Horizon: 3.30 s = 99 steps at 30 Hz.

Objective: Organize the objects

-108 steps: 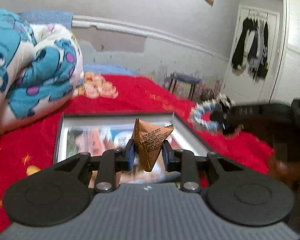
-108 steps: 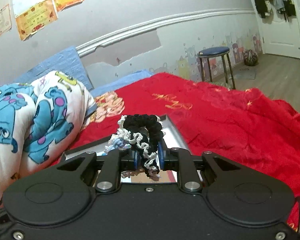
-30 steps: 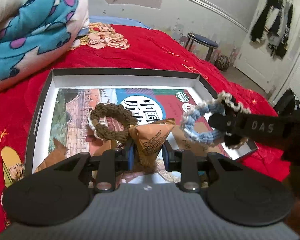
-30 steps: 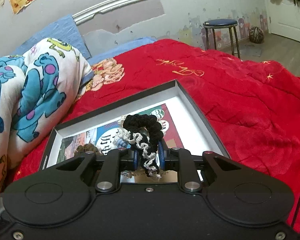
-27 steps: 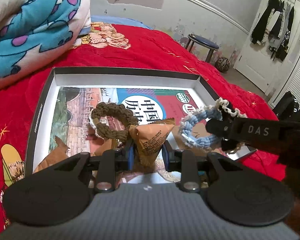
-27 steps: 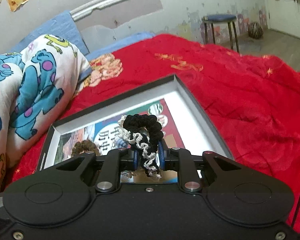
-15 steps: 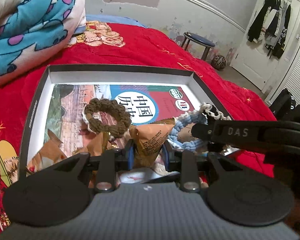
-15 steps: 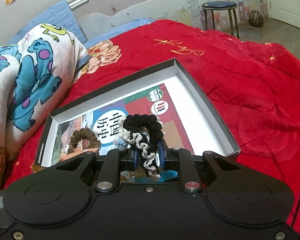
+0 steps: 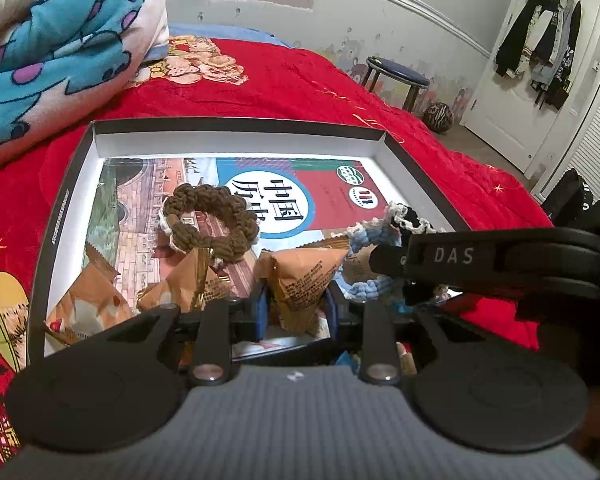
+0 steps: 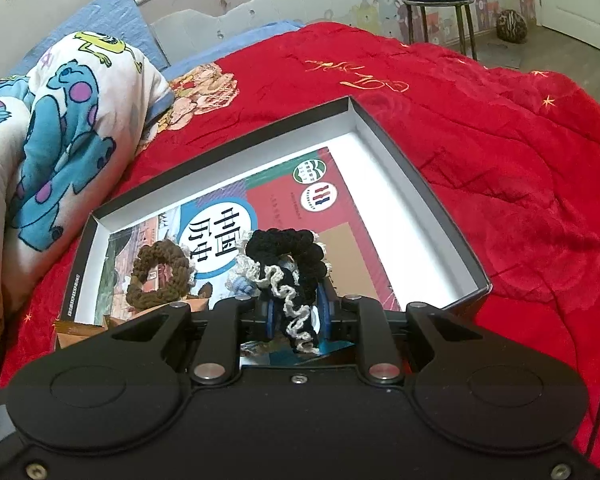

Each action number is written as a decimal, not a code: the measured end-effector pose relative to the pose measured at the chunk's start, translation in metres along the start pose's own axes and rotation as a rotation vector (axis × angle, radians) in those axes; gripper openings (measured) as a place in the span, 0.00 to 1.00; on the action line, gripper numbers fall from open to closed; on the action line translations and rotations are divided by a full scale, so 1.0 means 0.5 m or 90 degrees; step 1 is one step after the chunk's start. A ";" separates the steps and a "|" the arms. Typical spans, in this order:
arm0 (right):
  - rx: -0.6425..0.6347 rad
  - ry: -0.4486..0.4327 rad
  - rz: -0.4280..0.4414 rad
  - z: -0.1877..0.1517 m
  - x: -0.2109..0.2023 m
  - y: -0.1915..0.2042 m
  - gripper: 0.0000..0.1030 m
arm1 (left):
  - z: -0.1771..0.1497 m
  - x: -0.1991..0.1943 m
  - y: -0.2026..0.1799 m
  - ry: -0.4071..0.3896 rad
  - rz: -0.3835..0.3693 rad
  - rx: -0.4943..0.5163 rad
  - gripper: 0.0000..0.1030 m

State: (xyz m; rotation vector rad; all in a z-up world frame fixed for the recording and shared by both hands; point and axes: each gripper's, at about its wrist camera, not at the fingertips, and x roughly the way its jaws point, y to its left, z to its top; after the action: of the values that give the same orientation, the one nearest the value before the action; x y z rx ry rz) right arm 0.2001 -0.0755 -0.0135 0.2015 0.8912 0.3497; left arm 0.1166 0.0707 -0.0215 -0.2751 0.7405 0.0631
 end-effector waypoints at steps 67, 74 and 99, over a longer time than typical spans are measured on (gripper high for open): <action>0.030 -0.049 0.046 -0.026 -0.114 -0.002 0.58 | 0.042 -0.164 0.064 -0.057 0.005 -0.002 0.69; 0.025 -0.051 0.048 -0.057 -0.158 0.006 0.58 | 0.021 -0.227 0.084 -0.059 0.026 0.019 0.70; 0.062 0.031 -0.006 -0.098 -0.080 -0.020 0.36 | -0.077 -0.127 0.081 0.041 0.018 -0.007 0.67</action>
State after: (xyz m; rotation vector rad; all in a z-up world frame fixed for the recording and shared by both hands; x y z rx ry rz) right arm 0.1407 -0.0985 -0.0178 0.2792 0.9585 0.3030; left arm 0.0383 0.1020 -0.0149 -0.2779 0.8076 0.0854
